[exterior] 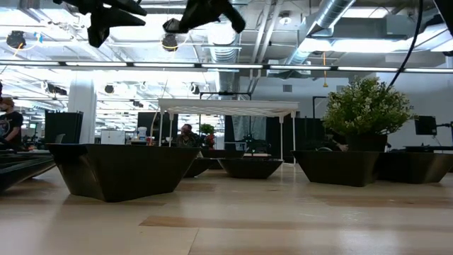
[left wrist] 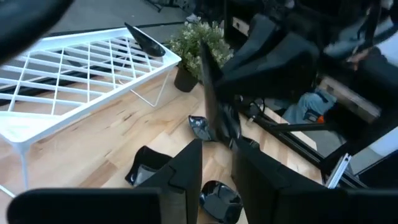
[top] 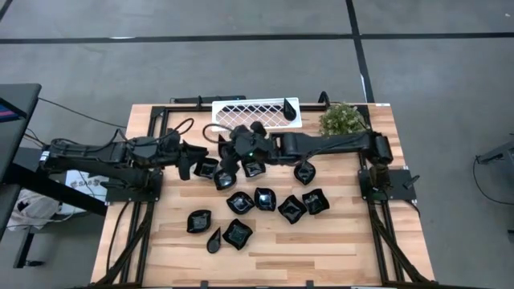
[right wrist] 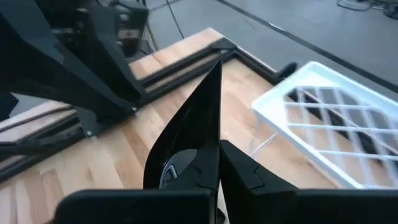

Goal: Pick & Place Mini shaped plates
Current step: Stack the black drop shaped plate on top of the black drop shaped plate on the shelf

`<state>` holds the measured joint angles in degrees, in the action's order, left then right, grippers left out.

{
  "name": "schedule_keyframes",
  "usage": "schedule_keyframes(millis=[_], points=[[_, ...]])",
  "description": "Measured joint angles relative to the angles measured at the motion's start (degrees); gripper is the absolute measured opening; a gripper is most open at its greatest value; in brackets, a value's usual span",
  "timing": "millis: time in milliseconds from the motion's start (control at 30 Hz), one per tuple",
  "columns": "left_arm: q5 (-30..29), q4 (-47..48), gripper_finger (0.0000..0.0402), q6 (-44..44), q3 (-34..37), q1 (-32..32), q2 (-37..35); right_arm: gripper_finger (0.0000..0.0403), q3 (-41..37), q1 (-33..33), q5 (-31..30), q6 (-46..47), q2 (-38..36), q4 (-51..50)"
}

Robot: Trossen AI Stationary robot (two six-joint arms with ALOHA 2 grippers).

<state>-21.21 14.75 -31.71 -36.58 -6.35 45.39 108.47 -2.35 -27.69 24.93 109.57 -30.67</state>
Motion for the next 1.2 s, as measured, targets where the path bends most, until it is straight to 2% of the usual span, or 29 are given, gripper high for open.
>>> schedule_keyframes(millis=[133,367,500,600,667,767,933,1033,1200], points=[[0.0,0.1,0.009,0.1,0.0,0.0,-0.5,0.0001,0.1,2.3,0.8,0.0,-3.4,-5.6],[0.1,0.1,0.009,0.2,0.0,0.0,-1.9,0.0001,0.0,8.9,1.2,0.0,-10.2,-24.4],[-0.1,-0.6,0.009,0.2,0.0,0.0,-2.7,0.0001,0.0,15.7,9.7,-2.0,-12.5,-34.5],[-0.2,-1.7,0.009,0.5,0.0,0.0,-3.1,0.0001,0.0,21.0,12.1,-5.1,-12.7,-38.7],[-0.2,-2.8,0.009,1.4,0.0,0.0,-3.1,0.0001,0.0,24.6,15.2,-7.9,-12.2,-38.8],[-0.2,-2.9,0.009,1.9,0.0,0.0,-3.0,0.0001,-0.5,29.9,23.0,-11.6,-11.0,-37.6],[-1.5,-2.9,0.009,1.9,0.0,0.0,-3.0,0.0,-6.8,36.2,34.0,-13.5,-12.9,-32.3],[-1.4,-2.9,0.009,1.4,0.0,0.0,-3.0,0.0,-13.1,38.3,36.4,-14.4,-16.4,-26.9],[-1.4,-2.9,0.009,1.3,0.0,0.0,-3.0,0.0,-24.2,39.6,37.2,-14.4,-21.5,-15.1]])
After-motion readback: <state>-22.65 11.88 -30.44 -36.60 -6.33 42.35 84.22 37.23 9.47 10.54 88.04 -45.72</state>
